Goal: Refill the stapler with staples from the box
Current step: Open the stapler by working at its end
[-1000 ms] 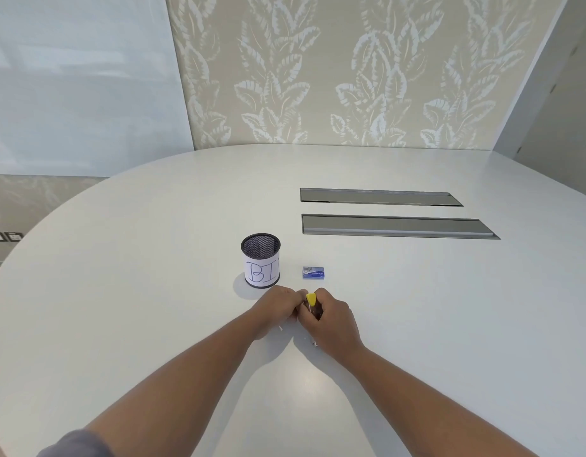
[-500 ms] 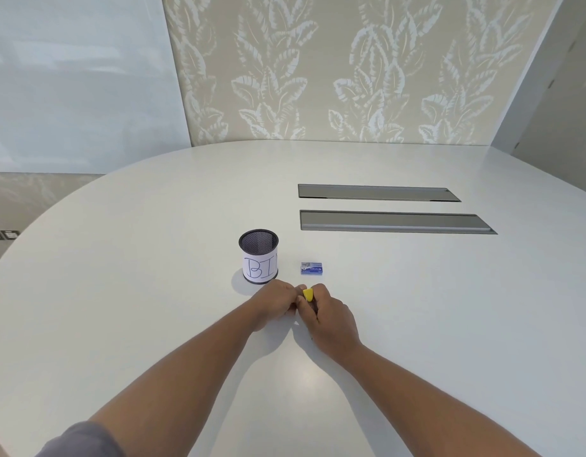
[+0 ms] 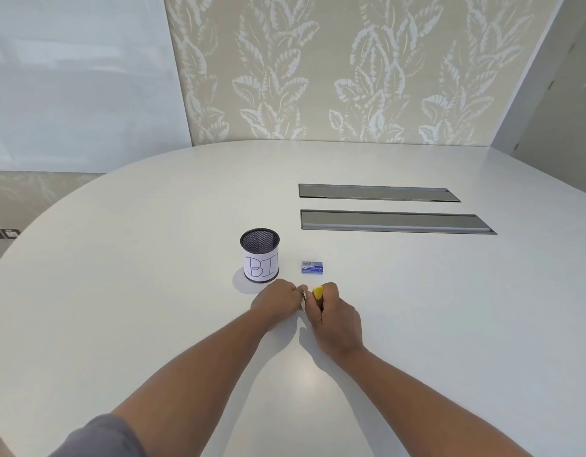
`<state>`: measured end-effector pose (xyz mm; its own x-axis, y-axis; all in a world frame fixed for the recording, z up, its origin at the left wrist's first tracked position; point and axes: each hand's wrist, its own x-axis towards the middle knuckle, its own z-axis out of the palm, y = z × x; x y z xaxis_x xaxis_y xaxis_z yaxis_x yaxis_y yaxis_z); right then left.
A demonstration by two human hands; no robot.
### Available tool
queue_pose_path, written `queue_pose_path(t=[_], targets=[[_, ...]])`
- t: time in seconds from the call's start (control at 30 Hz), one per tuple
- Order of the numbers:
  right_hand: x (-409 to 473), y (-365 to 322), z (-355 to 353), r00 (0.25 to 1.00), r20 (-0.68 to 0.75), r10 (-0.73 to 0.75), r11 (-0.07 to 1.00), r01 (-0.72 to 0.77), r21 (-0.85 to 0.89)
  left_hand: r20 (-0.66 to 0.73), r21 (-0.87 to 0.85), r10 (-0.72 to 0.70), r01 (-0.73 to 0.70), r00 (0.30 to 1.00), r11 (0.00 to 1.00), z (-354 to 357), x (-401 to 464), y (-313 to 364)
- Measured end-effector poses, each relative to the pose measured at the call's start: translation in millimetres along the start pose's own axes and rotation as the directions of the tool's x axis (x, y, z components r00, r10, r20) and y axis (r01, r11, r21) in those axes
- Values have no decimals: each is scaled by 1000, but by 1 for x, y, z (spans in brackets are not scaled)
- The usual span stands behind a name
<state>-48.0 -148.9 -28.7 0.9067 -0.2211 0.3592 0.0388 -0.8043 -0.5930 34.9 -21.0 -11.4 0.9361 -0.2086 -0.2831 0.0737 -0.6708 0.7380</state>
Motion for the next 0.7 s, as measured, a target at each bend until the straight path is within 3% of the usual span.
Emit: queue_pose_path(t=[0.17,0.47,0.6,0.7], targets=[[0,0,-3,999,-42,20,997,-17,73,15,1,-18,18,1000,1000,-2,5,6],[-8,6,-6,999,-39,12,970,-2,243,-93,-109,-9,-1,996,994,-4,9,0],[-12,10,-5,997,-46,-53,964,64,257,-85,-292,-41,15,996,956,-5,10,1],[-13,12,-3,996,-52,-72,964,83,254,-112,-296,-15,-19,994,955,-5,8,-1]])
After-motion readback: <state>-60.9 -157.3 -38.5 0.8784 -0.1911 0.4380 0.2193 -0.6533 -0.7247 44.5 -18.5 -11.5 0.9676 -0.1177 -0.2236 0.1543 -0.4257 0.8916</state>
